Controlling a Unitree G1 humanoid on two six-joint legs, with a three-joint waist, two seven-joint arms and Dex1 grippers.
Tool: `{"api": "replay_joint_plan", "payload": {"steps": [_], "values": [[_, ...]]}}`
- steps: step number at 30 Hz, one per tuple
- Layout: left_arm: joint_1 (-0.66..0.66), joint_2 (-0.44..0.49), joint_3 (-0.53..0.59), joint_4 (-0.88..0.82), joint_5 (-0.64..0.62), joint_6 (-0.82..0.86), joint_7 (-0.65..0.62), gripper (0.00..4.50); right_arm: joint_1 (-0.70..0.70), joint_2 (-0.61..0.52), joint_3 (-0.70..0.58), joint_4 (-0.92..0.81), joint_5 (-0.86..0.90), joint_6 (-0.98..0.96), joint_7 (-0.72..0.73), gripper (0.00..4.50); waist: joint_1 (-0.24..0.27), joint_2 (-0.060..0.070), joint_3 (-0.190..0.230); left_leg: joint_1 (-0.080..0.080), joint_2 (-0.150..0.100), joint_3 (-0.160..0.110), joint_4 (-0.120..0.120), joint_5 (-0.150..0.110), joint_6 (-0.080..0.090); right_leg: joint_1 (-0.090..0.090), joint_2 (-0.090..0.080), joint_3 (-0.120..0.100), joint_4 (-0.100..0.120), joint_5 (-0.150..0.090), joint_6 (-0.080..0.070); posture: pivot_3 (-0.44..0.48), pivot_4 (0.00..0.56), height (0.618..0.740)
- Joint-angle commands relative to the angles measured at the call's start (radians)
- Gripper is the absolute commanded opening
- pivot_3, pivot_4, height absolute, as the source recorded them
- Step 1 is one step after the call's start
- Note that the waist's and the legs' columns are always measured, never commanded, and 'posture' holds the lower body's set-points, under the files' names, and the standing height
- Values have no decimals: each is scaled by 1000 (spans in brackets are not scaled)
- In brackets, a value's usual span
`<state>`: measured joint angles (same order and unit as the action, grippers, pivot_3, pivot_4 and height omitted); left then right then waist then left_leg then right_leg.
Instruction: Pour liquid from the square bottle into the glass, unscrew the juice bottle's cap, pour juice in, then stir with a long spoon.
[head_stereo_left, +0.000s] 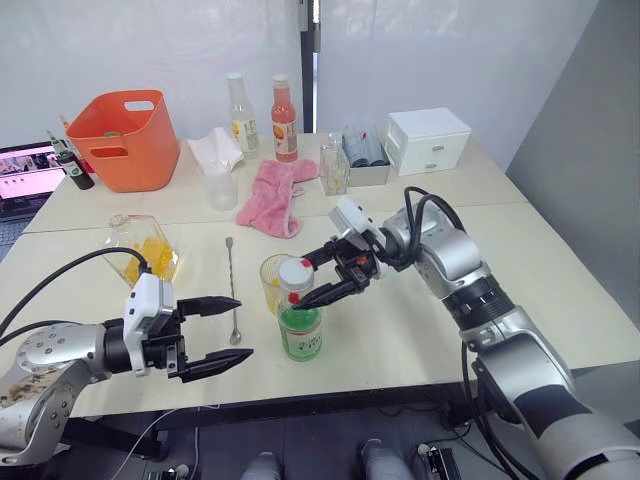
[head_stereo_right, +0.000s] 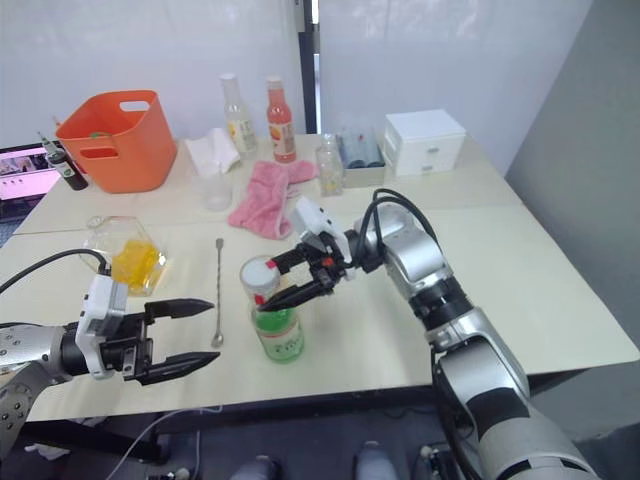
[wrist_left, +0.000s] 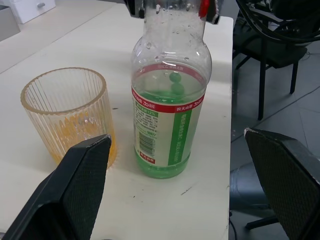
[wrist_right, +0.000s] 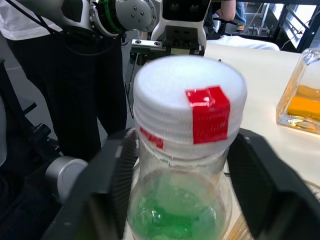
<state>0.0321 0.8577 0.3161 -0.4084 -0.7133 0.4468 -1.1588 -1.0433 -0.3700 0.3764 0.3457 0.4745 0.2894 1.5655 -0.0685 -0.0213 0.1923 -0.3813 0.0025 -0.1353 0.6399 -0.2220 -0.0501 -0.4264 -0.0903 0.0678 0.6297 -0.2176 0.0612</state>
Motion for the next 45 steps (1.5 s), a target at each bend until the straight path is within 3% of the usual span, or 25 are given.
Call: {"api": "replay_joint_plan", "payload": {"steps": [1, 6, 12, 18, 25, 33, 41, 43, 45], "values": [[-4, 11, 31, -24, -20, 1, 5, 4500, -17, -2, -18, -24, 46, 0, 49, 1554, 0, 0, 0, 0, 0, 0, 0, 0, 0, 0, 0, 0, 0, 0, 0, 0, 150, 739], [-5, 9, 32, -22, -14, -1, 6, 4500, 23, -13, -70, -124, 81, 77, 24, 1554, 1, 0, 0, 0, 0, 0, 0, 0, 0, 0, 0, 0, 0, 0, 0, 0, 150, 739], [-30, 4, 16, 4, -1, -15, 1, 4500, 155, -76, -142, -467, 158, 309, -184, 1554, 5, 0, 0, -2, 0, 0, 0, 0, 0, -1, 0, 0, 0, 0, 0, 0, 150, 739], [-65, -3, -12, 37, 18, -46, -11, 4500, 271, -73, -215, -784, 199, 602, -599, 1554, 4, 0, 0, -1, 0, 0, 0, 0, 0, -2, 0, 0, 1, 0, 0, 0, 150, 739], [-98, -4, -38, 56, 17, -53, -21, 4500, 303, 21, -277, -947, 202, 827, -971, 1554, 5, 0, 0, -2, 0, 0, 0, 0, 0, -2, 0, 0, 1, 0, 0, 0, 150, 739], [-136, 1, -55, 83, 22, -52, -38, 4500, 338, 72, -284, -990, 225, 860, -1086, 1554, 4, 0, 0, -2, 0, 0, 0, 0, 0, -2, 0, 0, 0, 0, 0, 0, 150, 739], [-157, 1, -62, 97, 33, -55, -43, 4500, 390, 66, -253, -993, 212, 758, -1074, 1554, 2, 0, 0, -2, 0, 0, 0, 0, 0, -2, 0, 0, 0, -1, 1, 0, 150, 739], [-161, -1, -60, 99, 35, -56, -39, 4500, 388, 57, -242, -988, 199, 725, -1066, 2580, 2, 0, 0, -2, 0, 0, 0, 0, 0, -2, 0, 0, 0, -1, 2, 0, 150, 739], [-164, -2, -59, 99, 36, -56, -37, 4500, 385, 36, -226, -984, 182, 693, -1046, 3227, 2, 0, 0, -2, 0, 0, 0, 0, 0, -2, 0, 0, 0, -2, 3, 0, 150, 739]]}}
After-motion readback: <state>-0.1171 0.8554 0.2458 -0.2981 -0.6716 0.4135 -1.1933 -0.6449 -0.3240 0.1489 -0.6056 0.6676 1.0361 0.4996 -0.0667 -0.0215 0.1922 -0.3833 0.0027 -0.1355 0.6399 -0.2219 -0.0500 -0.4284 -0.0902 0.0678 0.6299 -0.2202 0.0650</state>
